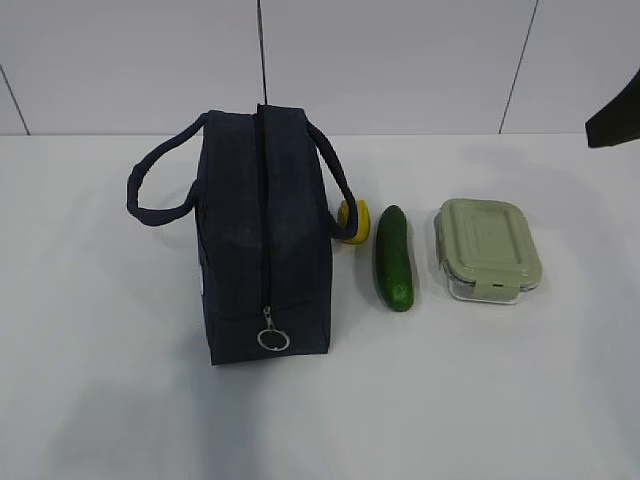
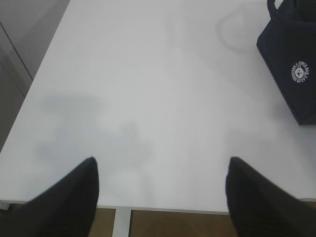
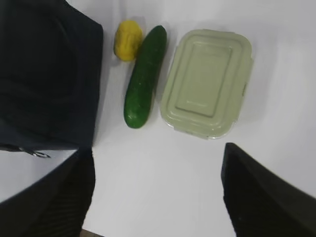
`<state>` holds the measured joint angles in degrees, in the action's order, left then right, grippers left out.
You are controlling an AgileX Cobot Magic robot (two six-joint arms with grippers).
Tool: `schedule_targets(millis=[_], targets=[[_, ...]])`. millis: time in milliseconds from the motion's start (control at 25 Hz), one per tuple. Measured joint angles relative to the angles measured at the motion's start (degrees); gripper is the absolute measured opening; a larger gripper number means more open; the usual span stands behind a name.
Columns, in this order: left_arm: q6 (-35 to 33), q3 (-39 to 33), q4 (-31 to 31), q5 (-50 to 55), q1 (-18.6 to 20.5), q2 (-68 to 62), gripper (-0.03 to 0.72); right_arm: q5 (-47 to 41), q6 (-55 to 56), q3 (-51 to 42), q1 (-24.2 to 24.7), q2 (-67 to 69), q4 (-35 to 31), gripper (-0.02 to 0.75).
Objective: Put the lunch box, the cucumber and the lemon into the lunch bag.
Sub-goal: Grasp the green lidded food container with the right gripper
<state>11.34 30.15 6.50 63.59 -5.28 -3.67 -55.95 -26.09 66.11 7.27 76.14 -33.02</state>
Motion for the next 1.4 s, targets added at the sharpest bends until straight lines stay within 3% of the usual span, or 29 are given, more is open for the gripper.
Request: schedule_targets(millis=[120, 240, 880, 1160, 1400], targets=[[0.00, 0.00, 0.00, 0.00, 0.00, 0.00, 0.581, -2.57, -6.37, 0.00, 5.88, 2.03, -9.95, 0.591], [0.00, 0.00, 0.00, 0.00, 0.00, -0.09, 0.582, -3.66, -10.55, 0.12, 8.38, 3.94, -14.90, 0.591], [0.00, 1.88, 0.00, 2.72, 0.00, -7.45, 0.582, -12.18, -16.12, 7.94, 9.57, 16.44, -17.14, 0.590], [0.00, 2.31, 0.00, 2.82, 0.00, -8.88, 0.582, -13.28, -22.10, 8.08, 16.52, 21.90, -28.72, 0.590], [0.00, 3.09, 0.00, 2.84, 0.00, -8.88, 0.582, -13.05, -25.35, 8.08, 18.78, 25.71, -31.57, 0.589]])
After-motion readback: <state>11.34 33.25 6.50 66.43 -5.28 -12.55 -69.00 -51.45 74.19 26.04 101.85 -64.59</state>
